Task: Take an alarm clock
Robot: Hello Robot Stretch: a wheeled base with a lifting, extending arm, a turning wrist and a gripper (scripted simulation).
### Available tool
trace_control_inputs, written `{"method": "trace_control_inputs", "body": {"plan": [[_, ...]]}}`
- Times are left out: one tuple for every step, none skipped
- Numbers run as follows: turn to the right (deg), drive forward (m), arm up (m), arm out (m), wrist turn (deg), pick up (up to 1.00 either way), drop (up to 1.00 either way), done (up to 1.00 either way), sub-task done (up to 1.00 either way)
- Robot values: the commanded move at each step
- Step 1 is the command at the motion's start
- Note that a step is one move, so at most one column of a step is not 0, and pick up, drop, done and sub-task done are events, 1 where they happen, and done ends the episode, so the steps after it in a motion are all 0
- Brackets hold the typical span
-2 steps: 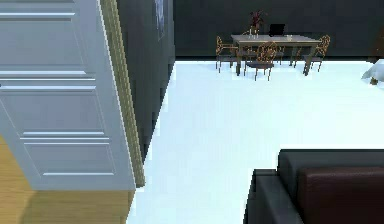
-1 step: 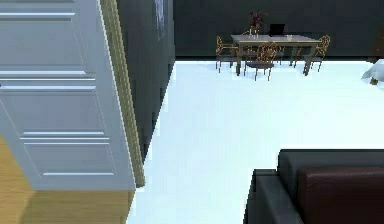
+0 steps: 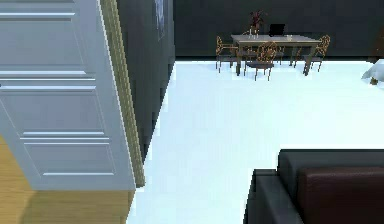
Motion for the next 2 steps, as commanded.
{"method": "trace_control_inputs", "body": {"plan": [[0.0, 0.00, 0.00, 0.00, 45.0, 0.00, 0.00, 0.00, 0.00], [0.0, 0.00, 0.00, 0.00, 9.0, 0.00, 0.00, 0.00, 0.00]]}}
